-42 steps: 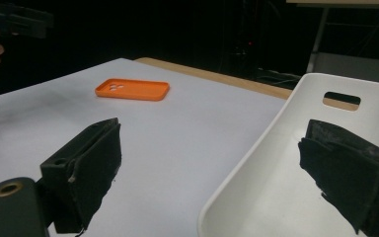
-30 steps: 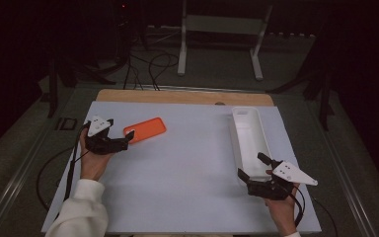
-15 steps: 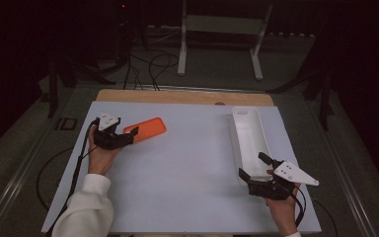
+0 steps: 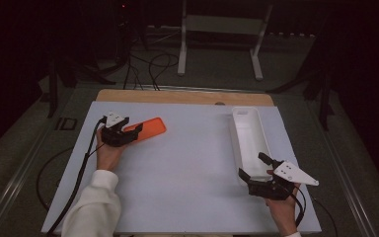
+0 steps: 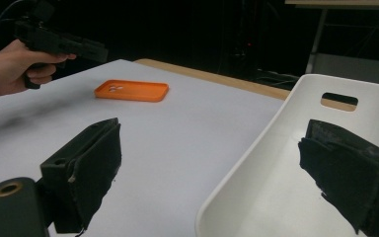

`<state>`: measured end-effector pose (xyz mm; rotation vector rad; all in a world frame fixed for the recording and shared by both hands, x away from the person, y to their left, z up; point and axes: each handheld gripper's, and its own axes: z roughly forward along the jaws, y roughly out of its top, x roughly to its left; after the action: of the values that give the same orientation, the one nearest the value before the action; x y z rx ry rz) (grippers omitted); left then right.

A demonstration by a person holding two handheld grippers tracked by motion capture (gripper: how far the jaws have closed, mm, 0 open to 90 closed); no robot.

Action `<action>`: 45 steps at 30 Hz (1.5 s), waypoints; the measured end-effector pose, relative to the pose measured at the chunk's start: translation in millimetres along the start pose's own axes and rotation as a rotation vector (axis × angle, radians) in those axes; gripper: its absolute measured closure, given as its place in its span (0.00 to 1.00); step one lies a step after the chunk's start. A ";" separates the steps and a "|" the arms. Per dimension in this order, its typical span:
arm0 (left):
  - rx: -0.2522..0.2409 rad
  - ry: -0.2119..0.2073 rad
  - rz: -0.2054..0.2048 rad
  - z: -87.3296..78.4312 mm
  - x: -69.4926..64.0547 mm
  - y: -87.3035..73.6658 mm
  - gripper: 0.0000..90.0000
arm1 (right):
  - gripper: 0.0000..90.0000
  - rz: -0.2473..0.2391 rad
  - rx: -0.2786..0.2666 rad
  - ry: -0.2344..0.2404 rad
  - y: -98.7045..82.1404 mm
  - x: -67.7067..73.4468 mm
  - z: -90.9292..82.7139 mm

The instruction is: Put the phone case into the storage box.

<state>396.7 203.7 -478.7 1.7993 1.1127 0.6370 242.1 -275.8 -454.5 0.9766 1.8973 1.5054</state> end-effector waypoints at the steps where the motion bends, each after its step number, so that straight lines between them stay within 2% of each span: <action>1: 0.002 -0.003 -0.003 2.0 -0.2 -0.4 0.44 | 0.10 0.003 0.000 0.000 -0.1 0.3 0.2; 6: -0.002 -0.008 -0.017 11.0 -1.5 -1.6 0.50 | 0.10 0.002 -0.001 0.001 0.0 0.2 0.0; 11: 0.012 -0.005 -0.013 21.0 -2.8 -2.7 0.56 | 0.10 0.009 0.000 0.000 -0.4 -0.2 -0.7; 17: 0.031 -0.001 -0.034 30.9 -2.1 -5.9 0.62 | 0.10 0.007 0.002 0.002 -0.4 -0.1 -0.4; 23: 0.045 -0.008 -0.028 39.2 -6.4 -4.8 0.74 | 0.10 0.007 -0.002 0.002 -0.1 -0.5 -1.0; 24: 0.051 -0.010 -0.031 40.9 -7.0 -4.7 0.79 | 0.10 0.008 -0.003 0.002 0.1 -0.2 -1.2; 26: 0.061 -0.017 -0.032 44.4 -7.7 -4.8 0.82 | 0.10 0.006 -0.005 0.002 0.2 -0.2 -1.4; 33: 0.098 -0.034 -0.034 56.2 -13.0 -5.2 1.00 | 0.10 0.009 -0.002 0.003 -0.5 -1.1 -1.0; 45: 0.167 -0.040 -0.039 77.2 -26.8 -9.0 1.00 | 0.10 0.013 -0.007 0.001 0.4 -1.9 -2.9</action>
<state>440.7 149.1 -521.6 1.9182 1.2006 0.4948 241.1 -279.0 -453.4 0.9865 1.8885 1.5190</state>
